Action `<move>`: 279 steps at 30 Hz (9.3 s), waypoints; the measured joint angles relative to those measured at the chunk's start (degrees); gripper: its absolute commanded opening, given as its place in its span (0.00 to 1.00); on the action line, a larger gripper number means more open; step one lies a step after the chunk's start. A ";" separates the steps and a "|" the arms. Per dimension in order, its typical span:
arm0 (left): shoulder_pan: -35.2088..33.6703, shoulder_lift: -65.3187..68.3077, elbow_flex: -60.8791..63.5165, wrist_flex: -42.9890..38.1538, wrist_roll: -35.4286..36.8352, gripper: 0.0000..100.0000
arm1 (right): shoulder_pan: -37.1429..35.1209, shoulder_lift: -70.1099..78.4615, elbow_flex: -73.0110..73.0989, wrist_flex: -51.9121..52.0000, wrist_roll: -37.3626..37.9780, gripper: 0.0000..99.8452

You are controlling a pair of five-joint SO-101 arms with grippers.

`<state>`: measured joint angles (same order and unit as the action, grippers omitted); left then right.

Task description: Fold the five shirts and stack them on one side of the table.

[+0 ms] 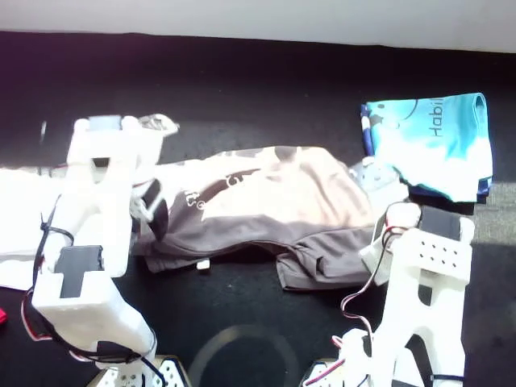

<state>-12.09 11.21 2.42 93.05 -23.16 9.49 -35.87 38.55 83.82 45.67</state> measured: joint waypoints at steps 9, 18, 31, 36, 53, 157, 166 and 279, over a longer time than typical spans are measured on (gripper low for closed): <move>-1.14 2.29 -21.98 2.29 -1.85 0.01 | -9.23 6.95 -21.01 -10.02 -17.14 0.03; 5.45 28.04 -29.27 -5.89 7.03 0.01 | -19.25 40.70 -26.73 -24.70 -27.08 0.01; 3.25 54.77 -65.41 2.99 6.51 0.01 | -15.38 73.14 -53.54 -25.41 -27.52 0.01; 1.14 60.84 -78.33 3.78 4.22 0.01 | -13.71 78.42 -65.05 -20.57 -27.52 0.01; -1.93 61.63 -90.55 6.15 1.58 0.01 | -12.84 72.53 -85.80 8.00 -27.52 0.01; -5.19 14.42 3.60 -25.93 8.97 0.01 | -19.16 57.23 -46.42 -24.26 -6.15 0.22; -5.19 14.33 3.60 -25.93 8.97 0.01 | -16.70 67.87 -68.48 -20.22 -22.15 0.22; 32.35 26.99 -61.63 -8.79 18.29 0.01 | 12.57 -34.02 45.71 -42.55 -25.49 0.15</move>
<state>20.26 38.20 -59.21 84.26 -4.88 22.07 -69.89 84.26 41.27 20.18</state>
